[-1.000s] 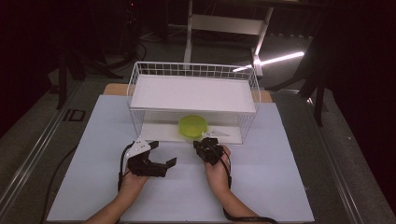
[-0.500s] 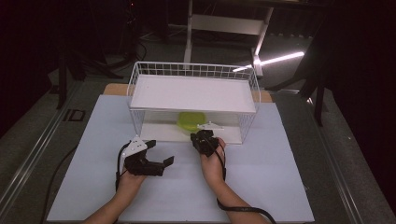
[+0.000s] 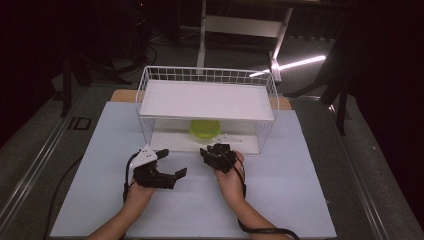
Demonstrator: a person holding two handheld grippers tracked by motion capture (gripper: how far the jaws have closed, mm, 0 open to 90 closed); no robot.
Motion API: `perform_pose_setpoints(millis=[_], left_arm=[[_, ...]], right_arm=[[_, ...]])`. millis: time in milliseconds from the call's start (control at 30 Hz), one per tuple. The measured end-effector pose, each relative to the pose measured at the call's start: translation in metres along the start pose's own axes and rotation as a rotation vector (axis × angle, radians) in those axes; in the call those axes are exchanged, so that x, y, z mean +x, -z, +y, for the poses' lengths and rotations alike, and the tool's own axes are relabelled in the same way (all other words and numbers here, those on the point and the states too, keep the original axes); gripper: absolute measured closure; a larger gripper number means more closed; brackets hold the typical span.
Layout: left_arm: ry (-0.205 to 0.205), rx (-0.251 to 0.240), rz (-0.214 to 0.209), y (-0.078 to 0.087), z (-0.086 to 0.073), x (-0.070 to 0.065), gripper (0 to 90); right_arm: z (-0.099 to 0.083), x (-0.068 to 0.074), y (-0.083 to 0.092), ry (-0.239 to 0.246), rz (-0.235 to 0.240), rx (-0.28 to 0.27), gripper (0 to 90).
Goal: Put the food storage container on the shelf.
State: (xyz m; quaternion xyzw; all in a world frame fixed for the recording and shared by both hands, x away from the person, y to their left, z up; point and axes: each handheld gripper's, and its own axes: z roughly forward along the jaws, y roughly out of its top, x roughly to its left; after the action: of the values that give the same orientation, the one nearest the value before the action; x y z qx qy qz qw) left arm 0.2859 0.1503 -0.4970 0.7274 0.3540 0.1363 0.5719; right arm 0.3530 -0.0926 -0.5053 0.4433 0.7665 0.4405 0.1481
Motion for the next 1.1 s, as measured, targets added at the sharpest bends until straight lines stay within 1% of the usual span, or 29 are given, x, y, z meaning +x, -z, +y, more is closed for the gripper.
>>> perform_pose_setpoints(millis=[67, 100, 133, 167, 200, 233, 267, 300, 333, 367, 433, 500, 533, 600, 633, 700, 800, 867, 933, 1067, 1100], left_arm=[[-0.009, -0.001, -0.018, 0.000, 0.002, -0.001, 1.1], [-0.009, -0.001, -0.018, 0.000, 0.002, -0.001, 1.1], [-0.003, -0.014, -0.055, 0.000, 0.005, -0.002, 1.1], [-0.002, -0.021, -0.065, 0.001, 0.006, -0.002, 1.1], [0.001, -0.032, -0.070, 0.001, 0.007, -0.003, 1.2], [-0.004, -0.035, -0.078, 0.002, 0.008, -0.004, 1.1], [-0.015, -0.024, -0.079, 0.002, 0.009, -0.005, 1.1], [-0.031, -0.018, -0.078, 0.003, 0.009, -0.006, 1.1], [-0.039, -0.016, -0.081, 0.003, 0.009, -0.007, 1.1], [-0.049, -0.007, -0.082, 0.004, 0.010, -0.007, 1.1], [-0.059, -0.005, -0.081, 0.006, 0.010, -0.008, 1.1], [-0.059, -0.005, -0.081, 0.006, 0.010, -0.008, 1.1], [-0.043, -0.015, -0.085, 0.012, 0.012, -0.005, 1.1], [-0.046, -0.011, -0.078, 0.015, 0.013, -0.003, 1.1], [-0.044, -0.012, -0.081, 0.017, 0.014, -0.003, 1.1], [-0.045, -0.014, -0.082, 0.019, 0.014, -0.002, 1.1], [-0.045, -0.001, -0.076, 0.027, 0.013, -0.001, 1.1], [-0.036, -0.003, -0.068, 0.033, 0.012, 0.001, 1.1], [-0.016, -0.020, -0.066, 0.038, 0.011, 0.004, 1.2], [-0.018, -0.009, -0.050, 0.047, 0.008, 0.006, 1.2], [-0.021, -0.006, -0.048, 0.049, 0.008, 0.006, 1.1]], right_arm=[[-0.002, 0.004, 0.008, 0.057, 0.008, -0.017, 48.1], [-0.002, 0.004, 0.008, 0.057, 0.008, -0.017, 48.1], [-0.004, 0.006, 0.017, 0.104, 0.028, -0.036, 31.8], [-0.004, 0.007, 0.019, 0.119, 0.032, -0.045, 25.5], [-0.005, 0.007, 0.022, 0.128, 0.030, -0.056, 21.5], [-0.005, 0.007, 0.025, 0.127, 0.033, -0.073, 18.8], [-0.005, 0.006, 0.028, 0.120, 0.048, -0.087, 13.9], [-0.005, 0.006, 0.031, 0.118, 0.053, -0.095, 12.8], [-0.005, 0.005, 0.032, 0.128, 0.041, -0.098, 13.9], [-0.006, 0.004, 0.033, 0.131, 0.043, -0.086, 13.0], [-0.007, 0.002, 0.037, 0.109, 0.071, -0.089, 13.1], [-0.008, 0.001, 0.039, 0.113, 0.066, -0.091, 13.1], [-0.010, 0.001, 0.044, 0.130, 0.051, -0.092, 13.9], [-0.012, 0.001, 0.049, 0.130, 0.056, -0.092, 13.9], [-0.013, 0.000, 0.051, 0.122, 0.062, -0.092, 13.9], [-0.014, 0.000, 0.054, 0.124, 0.062, -0.091, 13.9], [-0.018, -0.001, 0.067, 0.143, 0.056, -0.099, 13.9], [-0.019, -0.003, 0.073, 0.137, 0.065, -0.107, 13.9], [-0.021, -0.005, 0.080, 0.130, 0.064, -0.114, 13.9], [-0.023, -0.011, 0.093, 0.125, 0.059, -0.126, 13.9], [-0.024, -0.012, 0.096, 0.117, 0.064, -0.127, 13.9]])
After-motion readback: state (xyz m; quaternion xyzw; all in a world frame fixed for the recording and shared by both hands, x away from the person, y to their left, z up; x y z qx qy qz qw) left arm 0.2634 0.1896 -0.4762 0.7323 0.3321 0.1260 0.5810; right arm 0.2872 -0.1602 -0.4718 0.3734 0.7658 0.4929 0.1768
